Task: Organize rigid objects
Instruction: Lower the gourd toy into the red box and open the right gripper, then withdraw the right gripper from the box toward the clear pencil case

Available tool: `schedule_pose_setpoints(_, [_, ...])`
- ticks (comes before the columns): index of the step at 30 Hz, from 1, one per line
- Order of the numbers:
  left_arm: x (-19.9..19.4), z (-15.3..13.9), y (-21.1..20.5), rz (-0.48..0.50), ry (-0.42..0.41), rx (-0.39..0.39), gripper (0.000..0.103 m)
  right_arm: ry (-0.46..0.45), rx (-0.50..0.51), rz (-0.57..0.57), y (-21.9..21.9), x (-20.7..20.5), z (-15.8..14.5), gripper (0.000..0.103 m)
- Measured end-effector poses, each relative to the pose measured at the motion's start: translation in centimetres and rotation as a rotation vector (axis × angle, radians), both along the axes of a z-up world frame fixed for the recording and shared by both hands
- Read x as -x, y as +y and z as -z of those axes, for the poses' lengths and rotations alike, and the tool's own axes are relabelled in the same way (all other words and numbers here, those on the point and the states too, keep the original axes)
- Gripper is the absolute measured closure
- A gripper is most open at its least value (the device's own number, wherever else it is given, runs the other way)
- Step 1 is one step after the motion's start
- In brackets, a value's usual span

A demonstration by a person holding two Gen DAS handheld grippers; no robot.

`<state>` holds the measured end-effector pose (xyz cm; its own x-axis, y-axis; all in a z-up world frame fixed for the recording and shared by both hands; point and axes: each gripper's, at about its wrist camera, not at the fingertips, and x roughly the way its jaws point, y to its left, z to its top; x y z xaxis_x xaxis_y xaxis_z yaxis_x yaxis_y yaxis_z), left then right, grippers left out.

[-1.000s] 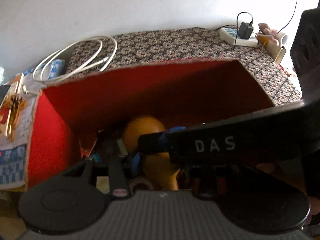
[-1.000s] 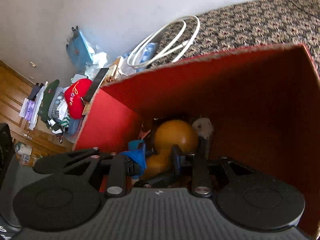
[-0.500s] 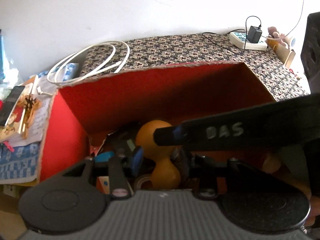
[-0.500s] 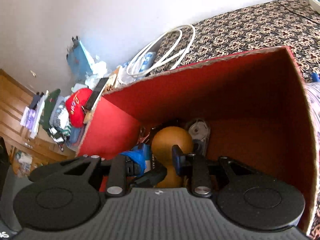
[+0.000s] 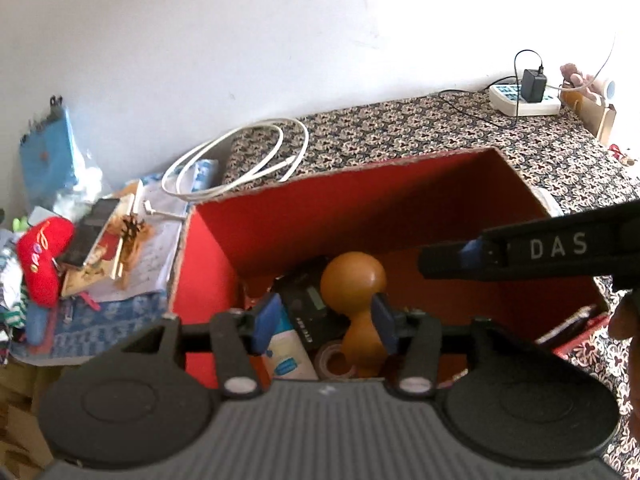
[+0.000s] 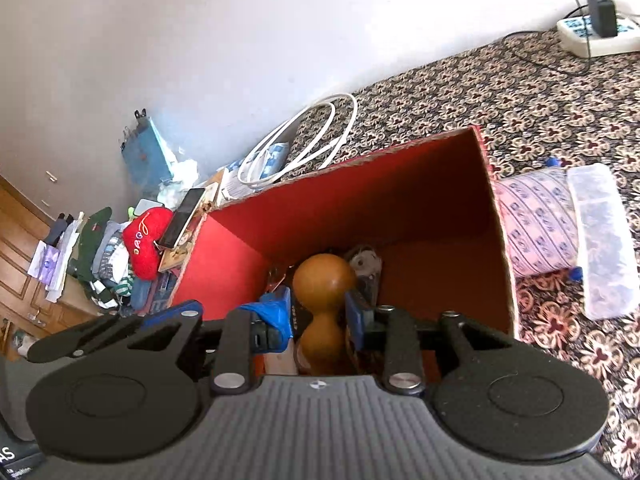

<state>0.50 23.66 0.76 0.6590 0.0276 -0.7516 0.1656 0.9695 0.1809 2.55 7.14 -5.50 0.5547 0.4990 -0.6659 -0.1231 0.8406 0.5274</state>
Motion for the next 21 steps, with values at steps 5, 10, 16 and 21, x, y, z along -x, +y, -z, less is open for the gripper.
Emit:
schedule_pose_setpoints(5, [2.0,-1.1,-0.9,0.016,-0.030,-0.018,0.042,-0.024,-0.008,0.013,-0.5,1.9,-0.9,0.089])
schedule_pose_setpoints(10, [3.6,-1.3,-1.2,0.017,-0.008,-0.019,0.040,-0.019,-0.010,0.023,-0.8,3.7,-1.0,0.089])
schedule_pose_setpoints(16, [5.2,-0.6,-1.0,0.003,0.038,0.014,0.038,-0.005,-0.023,0.035,-1.6,5.5,-0.8,0.089])
schedule_pose_setpoints(21, [6.0,0.4,-1.4,0.005,0.070,0.011,0.038,0.001,-0.032,0.041,-1.9,6.7,-0.7,0.089])
